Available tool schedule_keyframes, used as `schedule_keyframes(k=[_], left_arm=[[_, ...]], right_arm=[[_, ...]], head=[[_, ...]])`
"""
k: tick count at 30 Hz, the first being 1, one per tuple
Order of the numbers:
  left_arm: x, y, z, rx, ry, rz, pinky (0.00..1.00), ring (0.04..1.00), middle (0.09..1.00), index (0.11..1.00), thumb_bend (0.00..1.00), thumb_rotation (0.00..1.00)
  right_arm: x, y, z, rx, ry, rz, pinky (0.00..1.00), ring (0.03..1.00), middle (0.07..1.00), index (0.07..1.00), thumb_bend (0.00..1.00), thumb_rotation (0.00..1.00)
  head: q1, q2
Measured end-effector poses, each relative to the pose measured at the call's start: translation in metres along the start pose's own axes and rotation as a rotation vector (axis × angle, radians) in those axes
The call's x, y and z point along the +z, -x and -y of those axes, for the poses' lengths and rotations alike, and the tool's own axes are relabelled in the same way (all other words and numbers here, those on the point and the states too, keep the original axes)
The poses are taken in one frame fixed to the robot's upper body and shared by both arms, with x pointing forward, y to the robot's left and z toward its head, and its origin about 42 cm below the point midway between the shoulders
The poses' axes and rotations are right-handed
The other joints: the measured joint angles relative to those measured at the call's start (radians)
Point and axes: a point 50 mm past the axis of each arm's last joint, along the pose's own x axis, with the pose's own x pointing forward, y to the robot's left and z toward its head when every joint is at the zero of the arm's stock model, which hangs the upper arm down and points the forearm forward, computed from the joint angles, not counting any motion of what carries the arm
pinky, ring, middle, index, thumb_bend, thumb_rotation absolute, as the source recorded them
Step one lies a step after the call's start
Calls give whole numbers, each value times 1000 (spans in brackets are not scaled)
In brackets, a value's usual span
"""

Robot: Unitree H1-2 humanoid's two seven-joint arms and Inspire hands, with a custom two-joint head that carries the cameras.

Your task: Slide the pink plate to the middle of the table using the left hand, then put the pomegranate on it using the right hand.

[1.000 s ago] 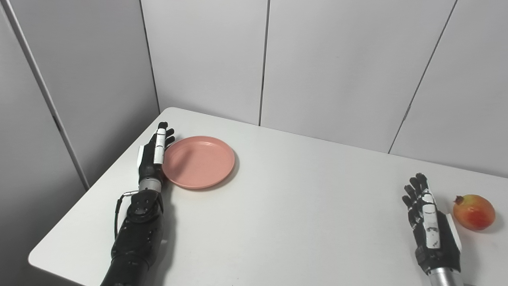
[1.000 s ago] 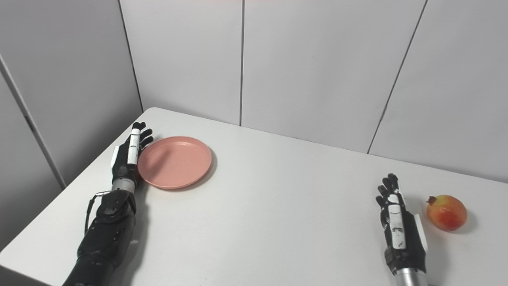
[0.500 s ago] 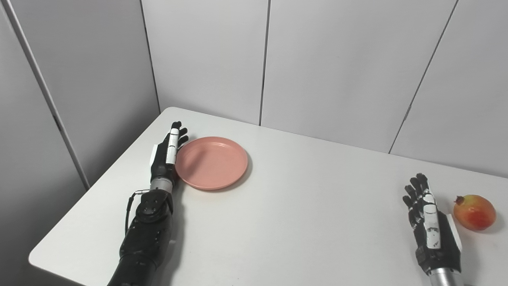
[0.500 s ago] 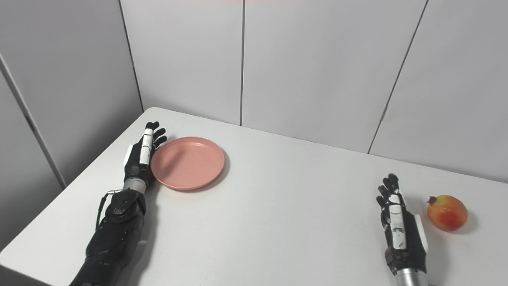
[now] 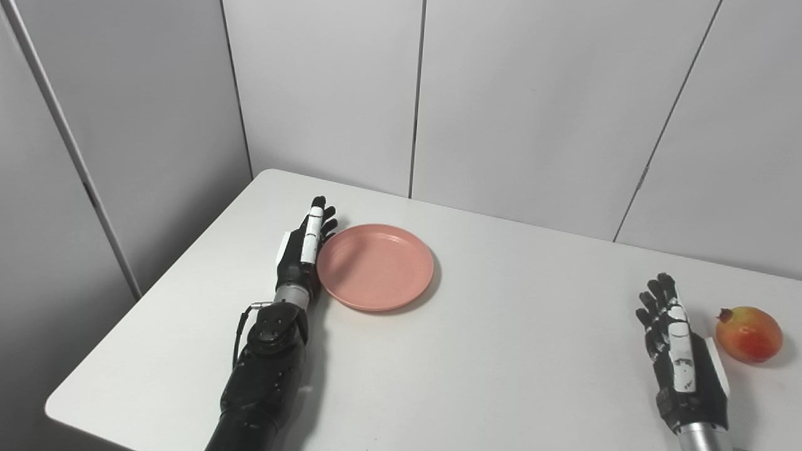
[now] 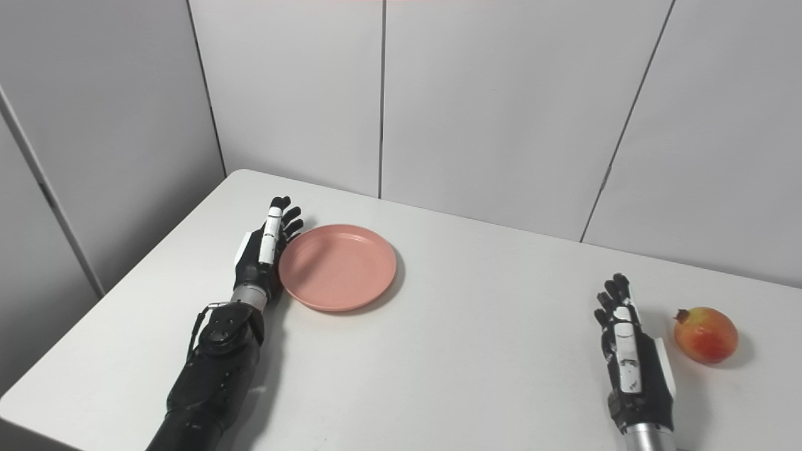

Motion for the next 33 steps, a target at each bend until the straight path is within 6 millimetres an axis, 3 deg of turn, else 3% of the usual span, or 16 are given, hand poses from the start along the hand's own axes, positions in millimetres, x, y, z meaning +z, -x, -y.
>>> schedule_keyframes(k=[8,17,25,33], left_arm=[[-3,6,32,-73,-14,-17,956,962,965,970,623,1000],[-4,9,45,-108,-56,-20,962,982,986,991,614,1000],[-7,14,58,-141,-86,-20,983,996,999,1000,585,1000],[-7,22,69,-168,-76,-19,994,1000,1000,1000,596,1000]], right_arm=[[0,0,0,1,0,1,1000,1000,1000,1000,555,967],[0,0,0,1,-2,1,1000,1000,1000,1000,567,955],[0,0,-1,3,-2,-3,1000,1000,1000,1000,609,937],[0,-1,-2,3,3,-2,1000,1000,1000,1000,583,924]], head=[[-2,3],[-23,18],[-93,44],[-159,64]])
